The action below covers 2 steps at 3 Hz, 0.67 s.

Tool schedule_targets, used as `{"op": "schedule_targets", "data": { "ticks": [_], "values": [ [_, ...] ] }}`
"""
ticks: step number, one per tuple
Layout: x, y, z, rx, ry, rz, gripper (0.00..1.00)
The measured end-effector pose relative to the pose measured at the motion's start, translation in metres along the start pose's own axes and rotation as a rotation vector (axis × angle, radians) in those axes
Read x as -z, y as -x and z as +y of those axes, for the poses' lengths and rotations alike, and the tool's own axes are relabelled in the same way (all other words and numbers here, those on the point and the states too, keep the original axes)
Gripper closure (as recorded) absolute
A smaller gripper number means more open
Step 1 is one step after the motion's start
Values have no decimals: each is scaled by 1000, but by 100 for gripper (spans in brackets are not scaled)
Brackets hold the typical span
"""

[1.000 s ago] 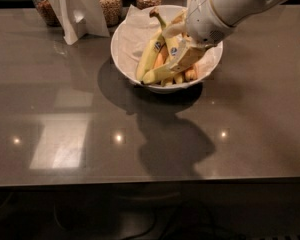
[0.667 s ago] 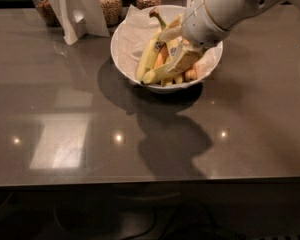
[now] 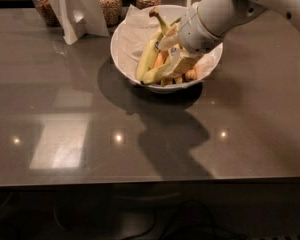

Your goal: Pick banana from white bowl

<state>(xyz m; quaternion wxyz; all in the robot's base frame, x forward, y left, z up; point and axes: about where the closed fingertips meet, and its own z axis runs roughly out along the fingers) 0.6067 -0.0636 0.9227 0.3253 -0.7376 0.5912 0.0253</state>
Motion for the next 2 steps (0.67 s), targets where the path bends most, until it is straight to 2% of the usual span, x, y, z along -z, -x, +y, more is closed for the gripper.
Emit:
{"op": "schedule_targets", "data": {
  "ticks": [2],
  "values": [
    [-16, -16, 1, 37, 37, 64, 43]
  ]
}}
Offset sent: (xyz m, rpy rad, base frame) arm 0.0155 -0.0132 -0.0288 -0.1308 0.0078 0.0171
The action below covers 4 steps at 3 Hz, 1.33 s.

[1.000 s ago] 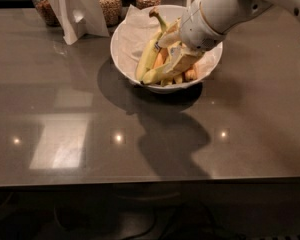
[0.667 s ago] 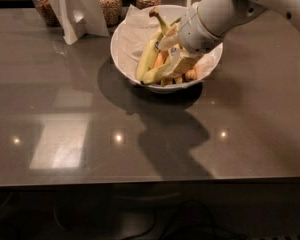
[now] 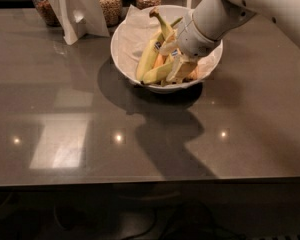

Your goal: Pick banana from white bowl

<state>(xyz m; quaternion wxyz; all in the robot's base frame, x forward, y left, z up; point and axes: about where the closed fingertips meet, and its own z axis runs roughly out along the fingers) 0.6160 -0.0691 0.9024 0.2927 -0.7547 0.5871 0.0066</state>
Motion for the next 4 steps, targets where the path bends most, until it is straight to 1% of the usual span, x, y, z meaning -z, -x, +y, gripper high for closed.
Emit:
{"op": "schedule_targets", "data": {
  "ticks": [1, 2, 3, 4],
  "values": [
    [-8, -8, -1, 0, 11, 24, 45],
    [-15, -16, -2, -15, 13, 42, 48],
    [-17, -21, -3, -34, 9, 56, 67],
    [-8, -21, -2, -53, 10, 80, 90]
  ]
}}
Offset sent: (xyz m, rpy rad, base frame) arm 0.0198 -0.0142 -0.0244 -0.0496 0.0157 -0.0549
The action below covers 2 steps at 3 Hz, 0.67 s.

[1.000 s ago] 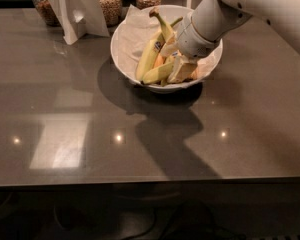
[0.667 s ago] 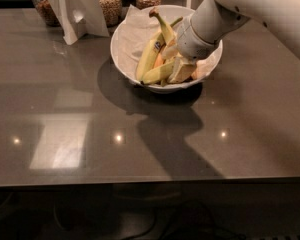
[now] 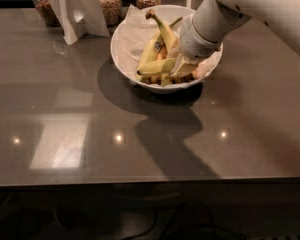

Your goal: Pick banana from white bowl

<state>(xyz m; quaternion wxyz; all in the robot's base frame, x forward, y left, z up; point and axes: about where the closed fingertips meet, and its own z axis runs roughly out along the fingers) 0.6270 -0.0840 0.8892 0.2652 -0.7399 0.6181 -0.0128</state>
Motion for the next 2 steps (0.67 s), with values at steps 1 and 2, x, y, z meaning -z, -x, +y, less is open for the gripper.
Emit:
{"op": "schedule_targets", "data": {
  "ticks": [1, 2],
  "values": [
    [21, 4, 1, -1, 7, 30, 100],
    [46, 12, 6, 25, 18, 51, 100]
  ]
}}
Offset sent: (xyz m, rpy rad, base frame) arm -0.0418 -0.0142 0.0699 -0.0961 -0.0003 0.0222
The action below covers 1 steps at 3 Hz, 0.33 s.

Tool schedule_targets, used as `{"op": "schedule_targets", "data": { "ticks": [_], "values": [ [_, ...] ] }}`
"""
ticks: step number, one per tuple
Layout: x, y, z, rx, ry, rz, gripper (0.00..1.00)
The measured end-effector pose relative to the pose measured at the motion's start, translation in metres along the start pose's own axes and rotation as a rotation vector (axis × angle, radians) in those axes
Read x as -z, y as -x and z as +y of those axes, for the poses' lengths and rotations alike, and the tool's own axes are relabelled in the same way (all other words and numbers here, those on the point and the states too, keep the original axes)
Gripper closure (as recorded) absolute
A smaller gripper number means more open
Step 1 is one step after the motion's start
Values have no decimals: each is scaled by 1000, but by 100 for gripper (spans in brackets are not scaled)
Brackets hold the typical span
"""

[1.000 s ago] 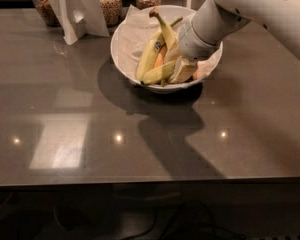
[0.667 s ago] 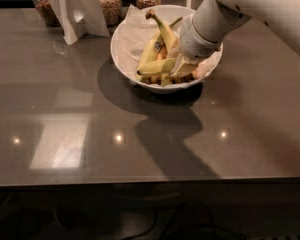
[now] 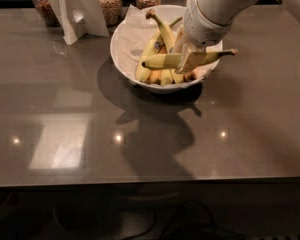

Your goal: Pick banana from white bowl

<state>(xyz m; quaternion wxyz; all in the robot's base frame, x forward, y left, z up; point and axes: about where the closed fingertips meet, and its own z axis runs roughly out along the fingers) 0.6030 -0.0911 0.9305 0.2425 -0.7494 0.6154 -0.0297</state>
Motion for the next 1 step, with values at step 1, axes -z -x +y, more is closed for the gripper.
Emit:
{"op": "schedule_targets", "data": {
  "ticks": [1],
  "values": [
    [27, 5, 7, 38, 22, 31, 100]
  ]
}}
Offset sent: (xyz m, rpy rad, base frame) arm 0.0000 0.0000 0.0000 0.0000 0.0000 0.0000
